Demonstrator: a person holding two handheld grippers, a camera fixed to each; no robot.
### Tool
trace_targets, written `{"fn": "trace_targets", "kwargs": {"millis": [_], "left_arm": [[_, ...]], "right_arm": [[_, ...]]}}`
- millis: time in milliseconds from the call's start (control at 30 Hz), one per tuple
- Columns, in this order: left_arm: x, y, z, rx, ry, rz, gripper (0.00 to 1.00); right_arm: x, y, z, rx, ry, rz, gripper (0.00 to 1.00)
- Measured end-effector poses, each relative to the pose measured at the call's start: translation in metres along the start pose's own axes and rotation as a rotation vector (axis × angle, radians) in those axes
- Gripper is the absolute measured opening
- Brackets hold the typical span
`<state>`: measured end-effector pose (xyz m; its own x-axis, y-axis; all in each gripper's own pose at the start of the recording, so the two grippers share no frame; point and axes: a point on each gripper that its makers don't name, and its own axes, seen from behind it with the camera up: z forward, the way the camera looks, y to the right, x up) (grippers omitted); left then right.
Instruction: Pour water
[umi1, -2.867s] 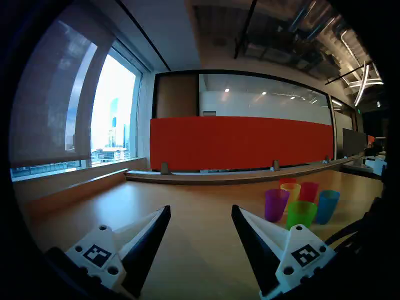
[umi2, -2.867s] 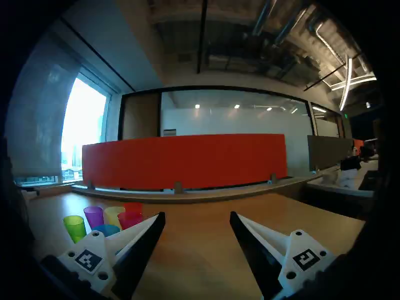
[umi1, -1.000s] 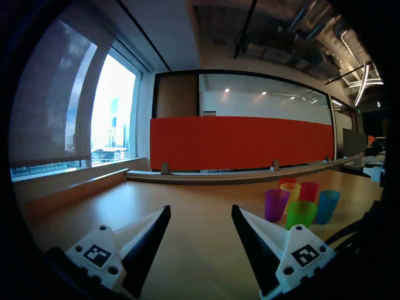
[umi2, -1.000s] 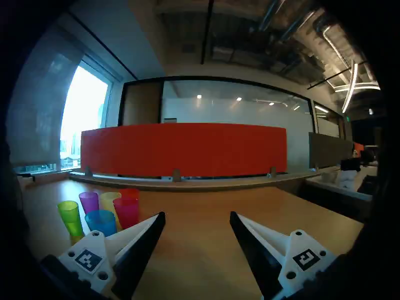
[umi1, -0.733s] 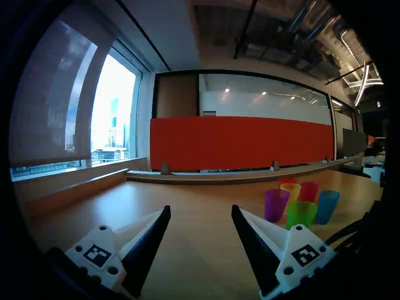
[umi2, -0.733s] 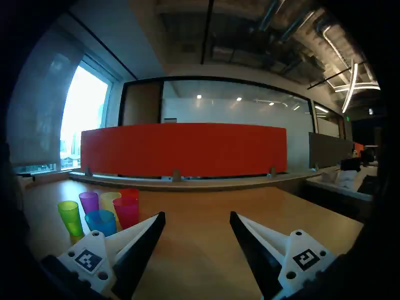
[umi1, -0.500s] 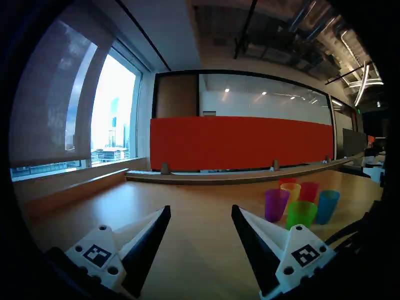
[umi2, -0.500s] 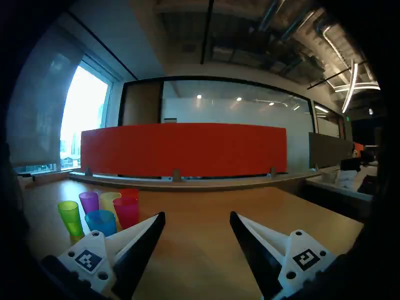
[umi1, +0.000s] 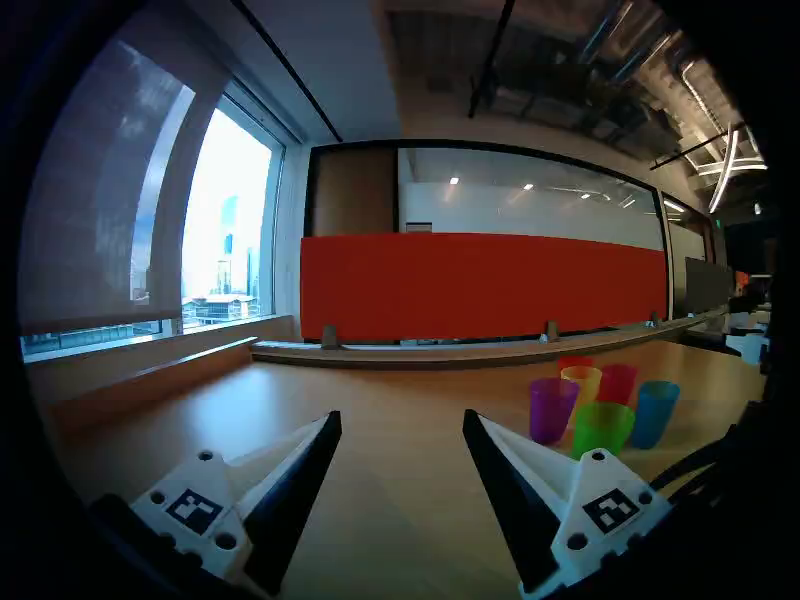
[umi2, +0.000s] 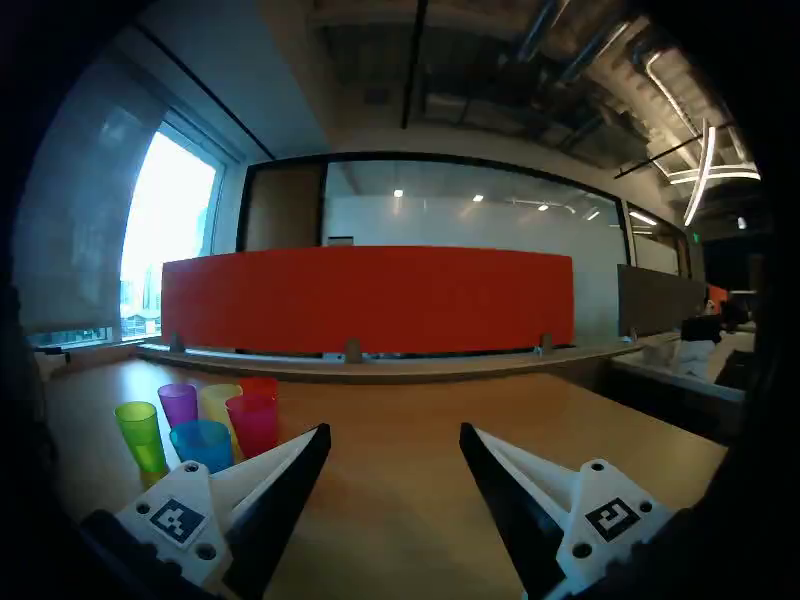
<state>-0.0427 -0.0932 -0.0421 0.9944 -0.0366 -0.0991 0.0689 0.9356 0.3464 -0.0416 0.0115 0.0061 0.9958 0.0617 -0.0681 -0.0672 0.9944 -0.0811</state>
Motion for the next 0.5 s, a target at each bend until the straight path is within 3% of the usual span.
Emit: {"fn": "trace_targets", "kwargs": {"millis": [500], "left_arm": [[0.0024,-0.0003,-0.0001,0.000,0.000,-0.001,0.90]], "right_arm": [[-0.0006,0.0004,-0.0004,0.000,0.000,0.000,1.00]]}}
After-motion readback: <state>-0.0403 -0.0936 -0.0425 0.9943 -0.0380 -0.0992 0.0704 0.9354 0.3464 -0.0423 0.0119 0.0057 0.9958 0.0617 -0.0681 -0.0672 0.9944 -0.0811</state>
